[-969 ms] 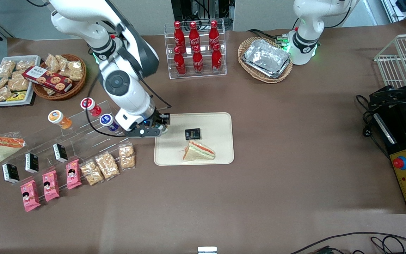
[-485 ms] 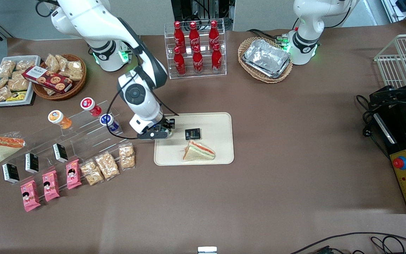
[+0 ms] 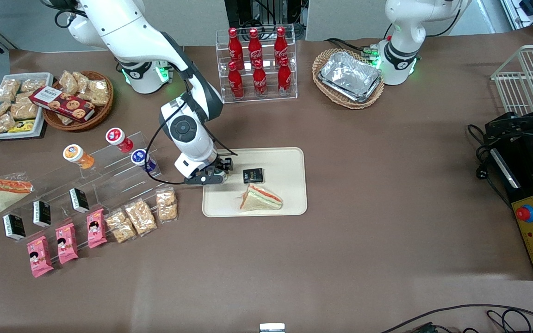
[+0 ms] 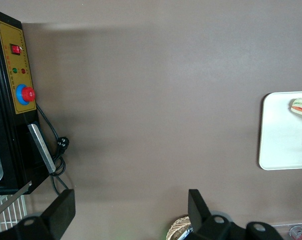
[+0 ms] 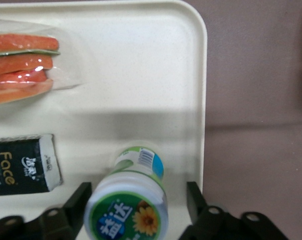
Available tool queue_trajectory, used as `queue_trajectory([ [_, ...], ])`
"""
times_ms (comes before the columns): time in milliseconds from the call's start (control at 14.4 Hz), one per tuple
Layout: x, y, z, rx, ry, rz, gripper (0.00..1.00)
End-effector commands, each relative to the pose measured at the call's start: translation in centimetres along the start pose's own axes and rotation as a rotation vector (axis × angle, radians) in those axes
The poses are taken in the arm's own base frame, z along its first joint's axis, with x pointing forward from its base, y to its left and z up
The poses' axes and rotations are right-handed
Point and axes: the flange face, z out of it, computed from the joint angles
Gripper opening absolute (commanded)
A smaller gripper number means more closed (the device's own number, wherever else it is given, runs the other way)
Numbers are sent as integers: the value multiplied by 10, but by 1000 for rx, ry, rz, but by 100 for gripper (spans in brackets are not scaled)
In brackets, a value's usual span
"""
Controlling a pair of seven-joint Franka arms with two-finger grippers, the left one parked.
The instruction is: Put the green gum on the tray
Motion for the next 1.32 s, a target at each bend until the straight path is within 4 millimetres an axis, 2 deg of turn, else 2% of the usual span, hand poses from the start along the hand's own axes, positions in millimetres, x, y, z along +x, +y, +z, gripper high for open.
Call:
queue_trajectory([
  [0,17,9,-25,25,44,26,100],
  [208,49,58,-87,52,67,115,100],
  [346,61,86,-124,50,47,123,100],
  [415,67,108,-142,49,36,109,100],
  [692,70,194,-201,50,7,95,100],
  [969,73,282,-263,70,53,104,100],
  [1038,77,296,-283,69,48,124,100],
  [1246,91,314,-345,55,-6,152,100],
])
